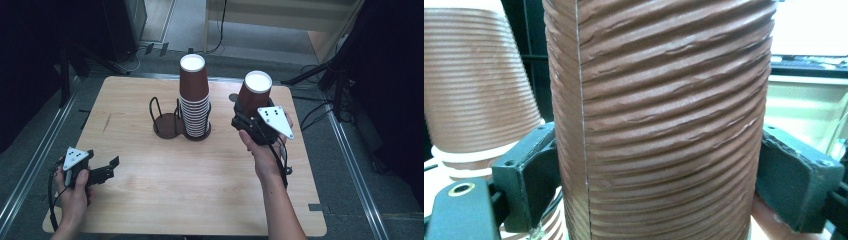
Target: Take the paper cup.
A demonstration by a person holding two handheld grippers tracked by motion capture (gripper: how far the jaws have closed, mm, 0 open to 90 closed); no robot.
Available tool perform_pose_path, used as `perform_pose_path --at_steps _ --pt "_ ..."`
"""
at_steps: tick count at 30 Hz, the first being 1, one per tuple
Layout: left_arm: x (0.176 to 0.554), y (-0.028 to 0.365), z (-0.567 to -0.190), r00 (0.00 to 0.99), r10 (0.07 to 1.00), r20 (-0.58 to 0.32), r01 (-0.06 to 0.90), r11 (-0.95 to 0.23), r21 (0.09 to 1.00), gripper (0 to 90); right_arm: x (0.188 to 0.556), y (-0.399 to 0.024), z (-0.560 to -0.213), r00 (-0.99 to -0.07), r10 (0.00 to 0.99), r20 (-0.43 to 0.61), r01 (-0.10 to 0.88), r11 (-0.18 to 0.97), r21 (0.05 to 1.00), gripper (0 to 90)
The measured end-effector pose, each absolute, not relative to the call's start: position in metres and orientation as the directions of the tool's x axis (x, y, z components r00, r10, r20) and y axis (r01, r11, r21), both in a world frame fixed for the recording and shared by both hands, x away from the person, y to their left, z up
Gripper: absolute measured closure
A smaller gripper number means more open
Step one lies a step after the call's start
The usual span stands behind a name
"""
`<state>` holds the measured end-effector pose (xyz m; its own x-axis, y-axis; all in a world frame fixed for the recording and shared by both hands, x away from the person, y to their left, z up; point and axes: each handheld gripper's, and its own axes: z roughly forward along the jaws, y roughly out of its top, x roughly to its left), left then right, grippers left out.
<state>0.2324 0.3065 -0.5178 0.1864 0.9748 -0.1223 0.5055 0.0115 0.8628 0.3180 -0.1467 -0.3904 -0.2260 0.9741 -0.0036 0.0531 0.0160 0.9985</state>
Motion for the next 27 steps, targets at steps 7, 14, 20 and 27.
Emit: perform_pose_path --at_steps 7,14,20,27 --pt "0.241 0.302 -0.506 0.202 0.969 -0.146 0.506 0.025 0.862 7.8 0.312 -0.152 -0.410 -0.233 0.972 0.006 0.089 0.015 0.996 12.4" --pt "0.245 0.293 -0.499 0.209 0.963 -0.168 0.494 0.044 0.868 7.8 0.303 -0.155 -0.423 -0.243 0.970 0.018 0.110 0.009 0.994 12.5" --pt "0.251 0.281 -0.494 0.223 0.961 -0.166 0.481 0.040 0.876 7.8 0.295 -0.156 -0.430 -0.250 0.968 0.023 0.117 0.007 0.993 12.4" --pt "0.257 0.265 -0.486 0.250 0.956 -0.152 0.465 0.019 0.885 7.8 0.290 -0.156 -0.441 -0.249 0.968 0.016 0.129 0.017 0.991 12.5"
